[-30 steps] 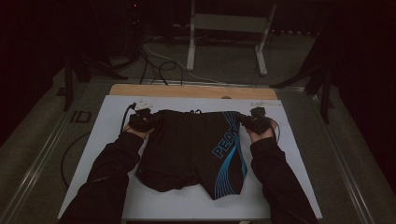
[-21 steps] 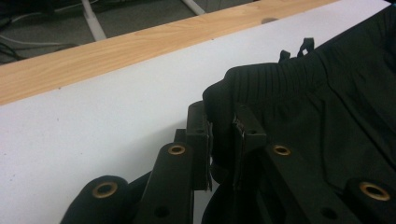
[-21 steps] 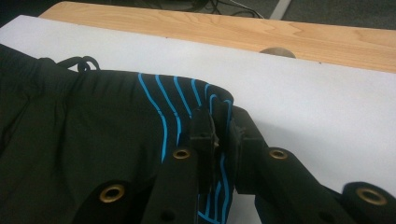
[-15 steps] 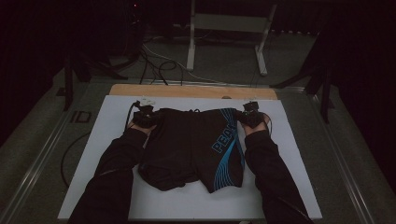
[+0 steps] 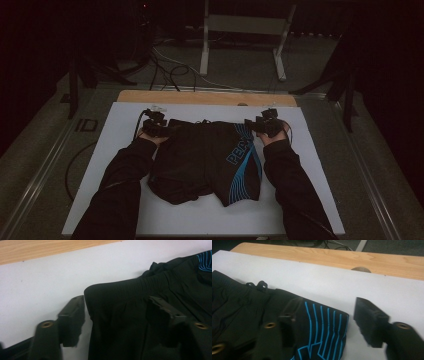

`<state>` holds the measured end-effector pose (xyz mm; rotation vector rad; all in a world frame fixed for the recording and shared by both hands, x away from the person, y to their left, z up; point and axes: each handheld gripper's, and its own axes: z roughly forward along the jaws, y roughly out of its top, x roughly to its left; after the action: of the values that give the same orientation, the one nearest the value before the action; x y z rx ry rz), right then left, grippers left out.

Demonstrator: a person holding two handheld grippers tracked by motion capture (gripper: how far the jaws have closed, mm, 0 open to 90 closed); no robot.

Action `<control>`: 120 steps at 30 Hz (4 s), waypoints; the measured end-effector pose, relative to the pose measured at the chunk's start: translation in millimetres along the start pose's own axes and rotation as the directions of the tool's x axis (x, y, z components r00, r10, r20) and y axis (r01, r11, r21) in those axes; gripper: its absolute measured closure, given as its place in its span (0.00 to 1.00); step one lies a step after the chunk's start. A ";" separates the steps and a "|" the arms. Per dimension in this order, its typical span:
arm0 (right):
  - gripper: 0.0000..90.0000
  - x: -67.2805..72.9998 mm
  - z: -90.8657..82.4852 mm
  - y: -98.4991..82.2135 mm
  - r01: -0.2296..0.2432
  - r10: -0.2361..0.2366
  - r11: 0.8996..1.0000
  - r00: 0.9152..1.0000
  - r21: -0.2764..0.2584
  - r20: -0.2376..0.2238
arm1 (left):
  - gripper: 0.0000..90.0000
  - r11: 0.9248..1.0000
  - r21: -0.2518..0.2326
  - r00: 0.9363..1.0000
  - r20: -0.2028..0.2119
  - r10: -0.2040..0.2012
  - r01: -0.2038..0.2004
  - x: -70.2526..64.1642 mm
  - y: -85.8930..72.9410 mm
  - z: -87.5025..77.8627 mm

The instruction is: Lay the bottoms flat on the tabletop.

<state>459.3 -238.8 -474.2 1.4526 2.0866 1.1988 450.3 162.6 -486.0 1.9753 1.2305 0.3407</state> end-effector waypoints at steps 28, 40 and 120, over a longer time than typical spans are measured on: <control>0.16 36.8 -52.3 -22.3 0.133 -0.139 0.990 0.970 -0.044 -0.199 | 0.04 0.979 -0.073 0.968 0.153 0.198 -0.189 -36.7 -28.6 -75.1; 0.16 66.6 -79.9 -43.4 0.186 -0.193 0.981 0.949 -0.054 -0.249 | 0.13 0.966 -0.108 0.946 0.201 0.253 -0.236 -51.2 -78.1 -129.5; 0.17 57.4 -94.8 -77.6 0.176 -0.167 0.984 0.954 0.014 -0.250 | 1.00 0.931 0.143 0.941 0.104 0.323 -0.335 -83.6 -177.4 -173.5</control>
<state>324.1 -240.3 -468.2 1.1553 2.3550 1.3366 193.7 214.7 -485.0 2.3163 0.8961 0.3338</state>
